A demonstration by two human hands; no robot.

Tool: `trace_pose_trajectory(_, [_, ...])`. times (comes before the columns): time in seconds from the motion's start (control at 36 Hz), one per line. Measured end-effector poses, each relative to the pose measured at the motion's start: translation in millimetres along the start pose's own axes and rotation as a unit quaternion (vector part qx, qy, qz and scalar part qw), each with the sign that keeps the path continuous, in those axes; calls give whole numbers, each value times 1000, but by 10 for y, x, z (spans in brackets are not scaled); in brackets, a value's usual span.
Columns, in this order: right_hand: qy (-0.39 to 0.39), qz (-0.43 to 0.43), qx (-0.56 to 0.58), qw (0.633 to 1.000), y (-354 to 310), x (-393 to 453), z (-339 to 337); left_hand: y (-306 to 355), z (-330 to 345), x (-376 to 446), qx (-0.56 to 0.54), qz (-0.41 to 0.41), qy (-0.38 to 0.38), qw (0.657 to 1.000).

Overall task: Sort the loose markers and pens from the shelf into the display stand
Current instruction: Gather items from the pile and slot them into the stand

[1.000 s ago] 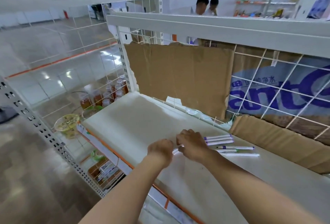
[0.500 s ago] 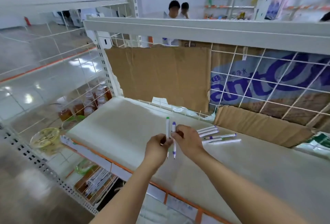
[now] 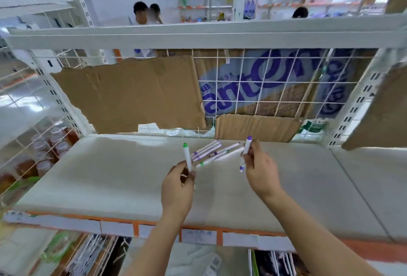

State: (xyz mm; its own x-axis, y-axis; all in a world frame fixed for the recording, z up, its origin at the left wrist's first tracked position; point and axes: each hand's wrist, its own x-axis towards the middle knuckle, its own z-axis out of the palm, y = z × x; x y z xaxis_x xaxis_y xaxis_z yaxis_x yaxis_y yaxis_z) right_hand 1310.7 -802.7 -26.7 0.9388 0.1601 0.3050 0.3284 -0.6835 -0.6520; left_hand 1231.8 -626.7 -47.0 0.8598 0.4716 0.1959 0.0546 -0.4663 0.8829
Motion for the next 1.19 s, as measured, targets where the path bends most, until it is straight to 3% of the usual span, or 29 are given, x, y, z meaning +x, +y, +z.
trace_pose_trajectory(0.44, [226, 77, -8, 971, 1029, -814, -1263, 715, 1058, -580, -43, 109, -112, 987])
trace_pose_trajectory(0.86, [333, 117, -23, 935, 2173, -1901, -2897, 1806, 2624, -1820, -68, 150, -260, 951])
trace_pose_trajectory(1.19, [417, 206, -44, 884, 2993, -2340, -3728, 2453, 3768, -2304, -103, 187, -354, 910])
